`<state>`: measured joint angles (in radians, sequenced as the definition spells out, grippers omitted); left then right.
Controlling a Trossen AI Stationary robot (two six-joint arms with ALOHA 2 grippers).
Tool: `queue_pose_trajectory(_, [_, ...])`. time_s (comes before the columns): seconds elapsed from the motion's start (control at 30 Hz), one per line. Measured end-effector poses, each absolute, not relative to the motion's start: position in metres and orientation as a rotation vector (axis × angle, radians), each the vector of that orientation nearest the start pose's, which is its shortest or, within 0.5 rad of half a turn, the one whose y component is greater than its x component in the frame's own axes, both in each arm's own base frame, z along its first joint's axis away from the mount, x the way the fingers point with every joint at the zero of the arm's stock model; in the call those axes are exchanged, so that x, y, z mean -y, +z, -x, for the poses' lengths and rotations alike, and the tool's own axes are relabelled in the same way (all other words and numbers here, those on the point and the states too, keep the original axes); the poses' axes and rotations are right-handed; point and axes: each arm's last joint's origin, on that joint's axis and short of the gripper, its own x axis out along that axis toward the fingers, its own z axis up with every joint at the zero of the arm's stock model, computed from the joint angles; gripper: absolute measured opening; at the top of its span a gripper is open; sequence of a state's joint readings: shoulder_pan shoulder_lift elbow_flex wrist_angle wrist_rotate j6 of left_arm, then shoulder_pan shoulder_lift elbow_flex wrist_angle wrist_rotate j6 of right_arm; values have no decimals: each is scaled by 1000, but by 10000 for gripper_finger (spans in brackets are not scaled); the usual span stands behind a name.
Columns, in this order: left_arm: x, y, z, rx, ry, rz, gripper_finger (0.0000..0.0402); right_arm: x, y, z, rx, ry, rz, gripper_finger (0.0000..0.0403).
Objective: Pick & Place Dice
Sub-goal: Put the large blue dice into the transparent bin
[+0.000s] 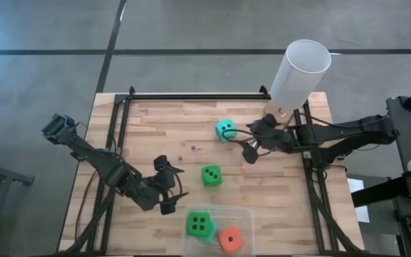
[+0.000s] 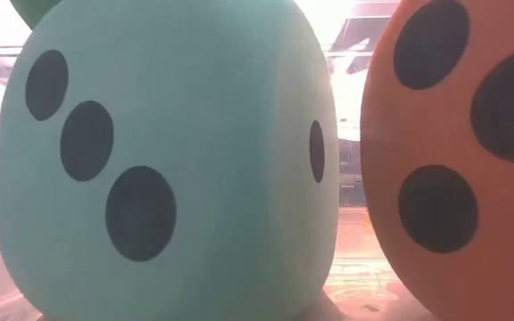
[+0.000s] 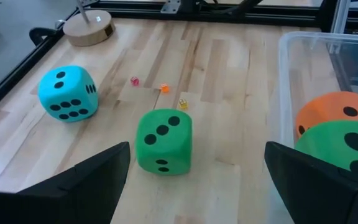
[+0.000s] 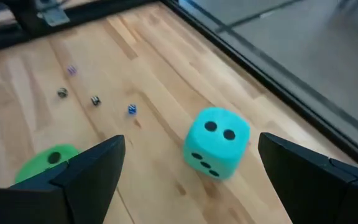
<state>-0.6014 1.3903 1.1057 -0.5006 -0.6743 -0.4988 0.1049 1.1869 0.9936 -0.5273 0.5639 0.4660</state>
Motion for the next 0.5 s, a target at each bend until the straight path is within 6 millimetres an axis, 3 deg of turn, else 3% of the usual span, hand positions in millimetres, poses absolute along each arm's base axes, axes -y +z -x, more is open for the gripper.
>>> queue_pose_trajectory(0.5, [148,288,-248,-588,223,14,372,53,275,-286,-797,-729,-355,366])
